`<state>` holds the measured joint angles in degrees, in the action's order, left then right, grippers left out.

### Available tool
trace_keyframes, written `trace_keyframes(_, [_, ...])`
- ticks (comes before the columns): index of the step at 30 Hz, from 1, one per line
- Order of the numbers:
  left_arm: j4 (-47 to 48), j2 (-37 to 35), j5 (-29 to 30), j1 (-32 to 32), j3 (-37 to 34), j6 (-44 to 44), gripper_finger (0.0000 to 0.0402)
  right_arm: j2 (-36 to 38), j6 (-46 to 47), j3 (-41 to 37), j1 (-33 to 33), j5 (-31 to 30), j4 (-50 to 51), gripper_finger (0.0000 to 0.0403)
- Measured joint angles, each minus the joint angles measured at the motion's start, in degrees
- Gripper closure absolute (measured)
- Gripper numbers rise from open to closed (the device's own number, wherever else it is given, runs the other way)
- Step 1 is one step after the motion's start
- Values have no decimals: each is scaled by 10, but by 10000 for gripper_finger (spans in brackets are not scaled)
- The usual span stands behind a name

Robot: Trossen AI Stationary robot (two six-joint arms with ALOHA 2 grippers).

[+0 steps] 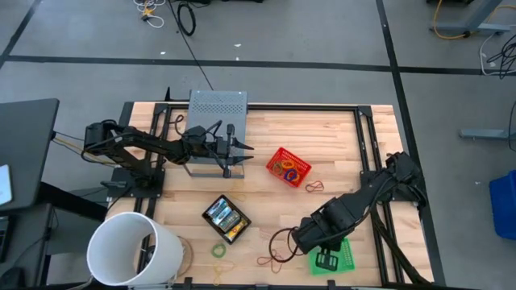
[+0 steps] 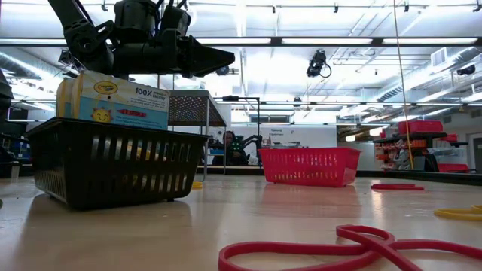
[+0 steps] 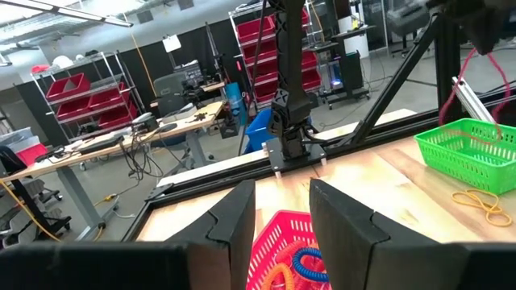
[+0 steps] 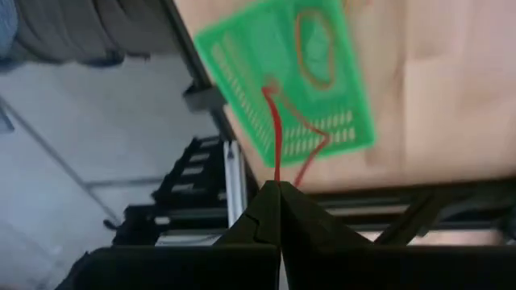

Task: Pick & Place Office Desk Supplies
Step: Put the middle red rubber band into the green basket, then put the top red rubber band into the green basket

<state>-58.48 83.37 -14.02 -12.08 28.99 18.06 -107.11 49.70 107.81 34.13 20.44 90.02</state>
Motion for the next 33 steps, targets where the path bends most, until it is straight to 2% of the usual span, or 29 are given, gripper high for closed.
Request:
trace_keyframes(8, [0,0,0,0,0,0,274,0,21,-96,12,87,-64,403])
trace_keyframes(16, [0,0,0,0,0,0,274,0,17,-205,3,68,-147,386])
trace_keyframes(21, [0,0,0,0,0,-1,274,0,2,-254,0,46,-146,348])
trace_keyframes(26, [2,0,0,0,0,0,274,0,-18,-281,-12,35,-144,288])
trace_keyframes(33, [3,0,-1,0,0,4,274,0,-48,-283,-45,-48,-104,203])
